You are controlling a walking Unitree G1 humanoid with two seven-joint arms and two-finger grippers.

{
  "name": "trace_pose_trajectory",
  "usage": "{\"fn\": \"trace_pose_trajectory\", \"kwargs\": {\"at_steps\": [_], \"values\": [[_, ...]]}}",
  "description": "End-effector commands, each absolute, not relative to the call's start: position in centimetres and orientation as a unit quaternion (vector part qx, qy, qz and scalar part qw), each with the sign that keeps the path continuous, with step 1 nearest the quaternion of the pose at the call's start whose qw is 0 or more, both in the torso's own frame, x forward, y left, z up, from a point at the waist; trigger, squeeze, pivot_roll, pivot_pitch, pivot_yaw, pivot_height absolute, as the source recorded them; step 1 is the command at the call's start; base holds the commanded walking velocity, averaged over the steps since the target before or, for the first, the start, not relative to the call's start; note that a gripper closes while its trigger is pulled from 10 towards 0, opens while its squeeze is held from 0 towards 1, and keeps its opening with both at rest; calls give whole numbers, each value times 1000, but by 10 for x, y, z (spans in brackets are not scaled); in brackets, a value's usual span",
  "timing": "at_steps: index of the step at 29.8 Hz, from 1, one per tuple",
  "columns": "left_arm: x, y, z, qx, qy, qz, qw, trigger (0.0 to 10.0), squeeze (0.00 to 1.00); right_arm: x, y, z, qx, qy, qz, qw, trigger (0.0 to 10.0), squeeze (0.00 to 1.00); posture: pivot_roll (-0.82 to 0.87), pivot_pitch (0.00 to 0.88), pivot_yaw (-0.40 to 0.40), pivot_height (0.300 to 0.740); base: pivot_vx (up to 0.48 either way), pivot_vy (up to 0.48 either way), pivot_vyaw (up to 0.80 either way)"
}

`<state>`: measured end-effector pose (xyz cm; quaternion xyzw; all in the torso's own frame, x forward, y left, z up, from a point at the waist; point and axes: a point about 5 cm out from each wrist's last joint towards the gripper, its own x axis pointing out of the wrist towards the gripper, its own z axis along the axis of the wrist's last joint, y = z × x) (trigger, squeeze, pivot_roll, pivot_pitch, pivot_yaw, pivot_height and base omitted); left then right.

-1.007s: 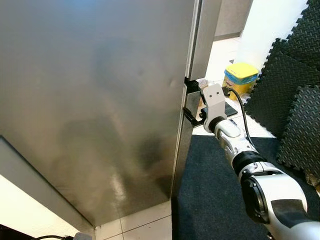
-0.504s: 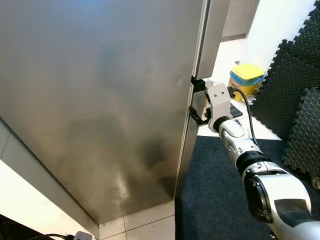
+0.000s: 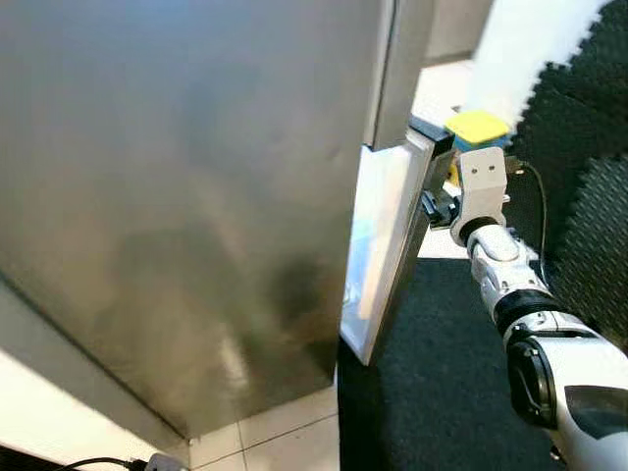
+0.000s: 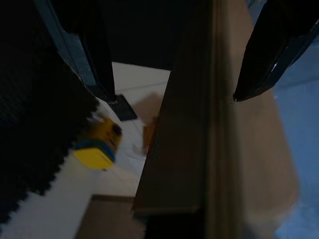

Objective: Restocking fridge

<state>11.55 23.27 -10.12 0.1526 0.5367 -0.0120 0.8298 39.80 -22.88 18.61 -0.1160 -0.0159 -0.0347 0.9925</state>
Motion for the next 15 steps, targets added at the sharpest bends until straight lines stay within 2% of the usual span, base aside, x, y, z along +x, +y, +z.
{"fn": "trace_pose_trajectory", "kwargs": {"at_steps": [1,4,15], "values": [[106,237,-103,158,550,-12,820,10000,0,398,-231,186,-112,-15,-47,993,10000,0,74,96,28,740,0,0,0],[106,235,-103,157,550,-14,820,10000,0,392,-242,175,-114,2,-79,990,10000,0,74,92,26,740,0,0,0],[110,234,-103,157,547,-13,822,10000,0,368,-262,129,-116,65,-113,985,10000,0,74,80,28,740,0,0,0]]}}
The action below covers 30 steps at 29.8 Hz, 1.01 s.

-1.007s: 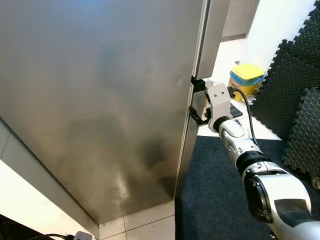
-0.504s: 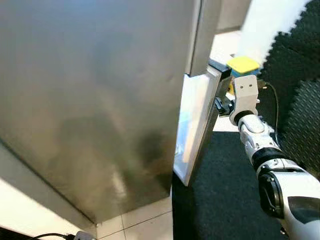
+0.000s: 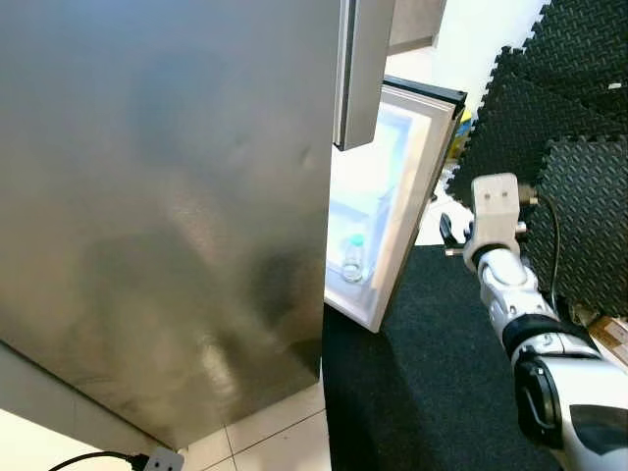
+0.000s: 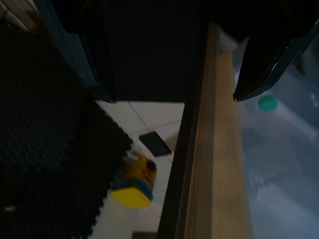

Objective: Restocking fridge

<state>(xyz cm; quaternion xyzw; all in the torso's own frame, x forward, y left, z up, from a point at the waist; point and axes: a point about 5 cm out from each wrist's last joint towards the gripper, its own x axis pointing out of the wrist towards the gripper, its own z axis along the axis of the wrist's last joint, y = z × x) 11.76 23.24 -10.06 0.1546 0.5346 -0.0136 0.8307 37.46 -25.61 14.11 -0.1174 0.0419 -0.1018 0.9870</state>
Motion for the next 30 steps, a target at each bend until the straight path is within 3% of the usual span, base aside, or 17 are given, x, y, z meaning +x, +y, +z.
{"fn": "trace_pose_trajectory", "kwargs": {"at_steps": [1,10,23,30], "values": [[110,234,-103,157,547,-13,822,10000,0,364,-265,123,-117,75,-119,983,10000,0,74,79,28,740,0,0,0],[114,234,-102,153,544,-2,825,10000,0,314,-283,53,-123,194,-145,962,10000,0,71,60,20,740,0,0,0],[130,241,-95,137,523,34,841,10000,0,213,-273,-46,-112,398,-127,902,10000,0,82,32,15,740,0,0,0],[133,244,-94,134,519,41,843,10000,0,195,-266,-59,-113,428,-114,889,10000,0,77,27,18,740,0,0,0]]}}
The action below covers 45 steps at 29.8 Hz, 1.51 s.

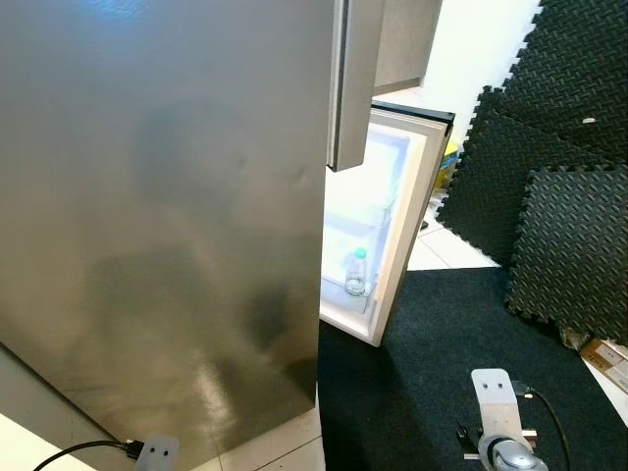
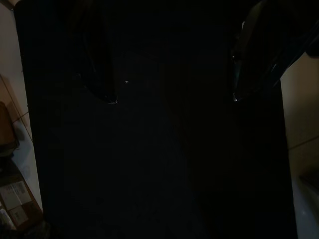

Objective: Restocking fridge

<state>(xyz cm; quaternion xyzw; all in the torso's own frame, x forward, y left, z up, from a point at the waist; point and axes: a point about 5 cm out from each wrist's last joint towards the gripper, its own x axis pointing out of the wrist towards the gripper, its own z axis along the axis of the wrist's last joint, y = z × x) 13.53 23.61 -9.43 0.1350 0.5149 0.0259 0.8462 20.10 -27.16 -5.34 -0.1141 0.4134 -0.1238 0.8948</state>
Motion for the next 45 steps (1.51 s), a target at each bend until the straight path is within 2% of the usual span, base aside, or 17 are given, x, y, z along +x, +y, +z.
{"fn": "trace_pose_trajectory", "kwargs": {"at_steps": [1,13,25,45], "values": [[133,244,-93,132,519,44,843,10000,0,189,-264,-63,-113,437,-110,885,10000,0,78,23,17,740,0,0,0],[134,246,-93,124,521,57,842,10000,0,171,-255,-75,-118,472,-91,869,10000,0,83,17,20,740,0,0,0],[131,235,-97,123,532,23,837,10000,0,166,-249,-80,-124,484,-72,863,10000,0,83,1,13,740,0,0,0],[132,234,-97,121,534,21,837,10000,0,163,-248,-81,-125,489,-66,861,10000,0,85,0,11,740,0,-370,0]]}}
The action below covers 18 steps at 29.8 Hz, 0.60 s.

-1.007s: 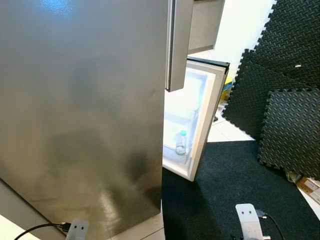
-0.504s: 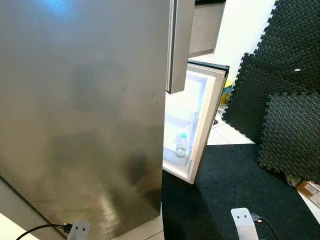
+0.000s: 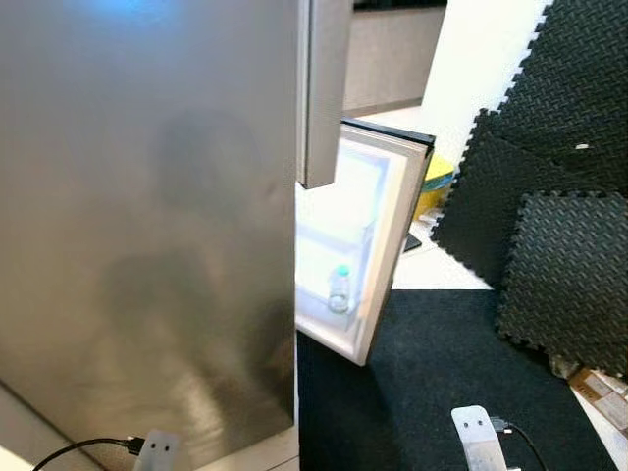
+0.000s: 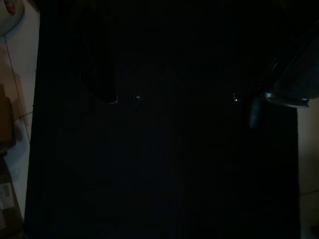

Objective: Restocking fridge

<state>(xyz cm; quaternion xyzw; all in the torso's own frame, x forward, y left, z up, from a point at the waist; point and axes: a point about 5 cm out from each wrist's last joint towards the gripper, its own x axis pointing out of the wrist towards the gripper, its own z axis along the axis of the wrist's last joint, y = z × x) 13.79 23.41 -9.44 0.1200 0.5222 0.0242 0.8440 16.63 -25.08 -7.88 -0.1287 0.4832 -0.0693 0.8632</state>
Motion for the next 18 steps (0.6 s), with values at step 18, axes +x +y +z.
{"fn": "trace_pose_trajectory", "kwargs": {"at_steps": [18], "values": [[132,232,-97,117,534,20,837,10000,0,163,-248,-81,-122,490,-67,860,10000,0,84,0,12,740,0,-413,0]]}}
